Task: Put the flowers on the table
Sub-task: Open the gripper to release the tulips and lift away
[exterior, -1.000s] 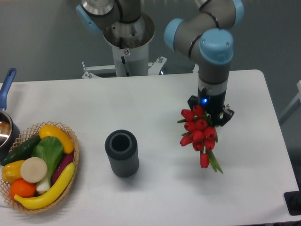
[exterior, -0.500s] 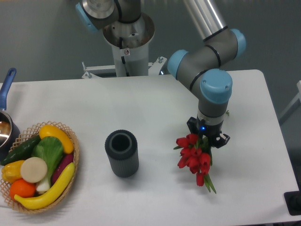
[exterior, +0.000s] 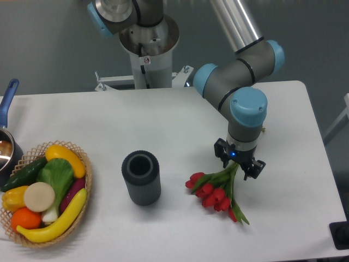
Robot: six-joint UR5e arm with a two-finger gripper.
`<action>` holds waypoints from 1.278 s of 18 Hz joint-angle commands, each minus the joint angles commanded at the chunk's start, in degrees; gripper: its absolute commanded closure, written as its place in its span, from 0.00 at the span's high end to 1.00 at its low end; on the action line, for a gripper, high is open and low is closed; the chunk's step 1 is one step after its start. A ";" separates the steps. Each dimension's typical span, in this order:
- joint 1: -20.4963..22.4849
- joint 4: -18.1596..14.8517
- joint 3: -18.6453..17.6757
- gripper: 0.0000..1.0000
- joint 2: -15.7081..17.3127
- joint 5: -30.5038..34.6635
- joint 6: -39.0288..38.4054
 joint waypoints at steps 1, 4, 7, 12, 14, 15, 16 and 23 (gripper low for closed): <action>0.00 -0.35 0.00 1.00 0.97 0.09 0.00; 0.00 -1.14 0.18 1.00 3.34 0.17 0.09; 0.61 -9.78 3.67 1.00 6.06 0.17 9.76; 4.21 -17.92 5.89 1.00 8.88 0.17 18.96; 6.67 -20.46 6.41 1.00 10.55 0.09 23.45; 8.07 -21.96 6.76 1.00 11.08 -0.09 25.12; 9.39 -23.10 7.12 1.00 11.60 -0.26 27.14; 15.98 -25.40 5.37 1.00 13.89 -2.19 38.65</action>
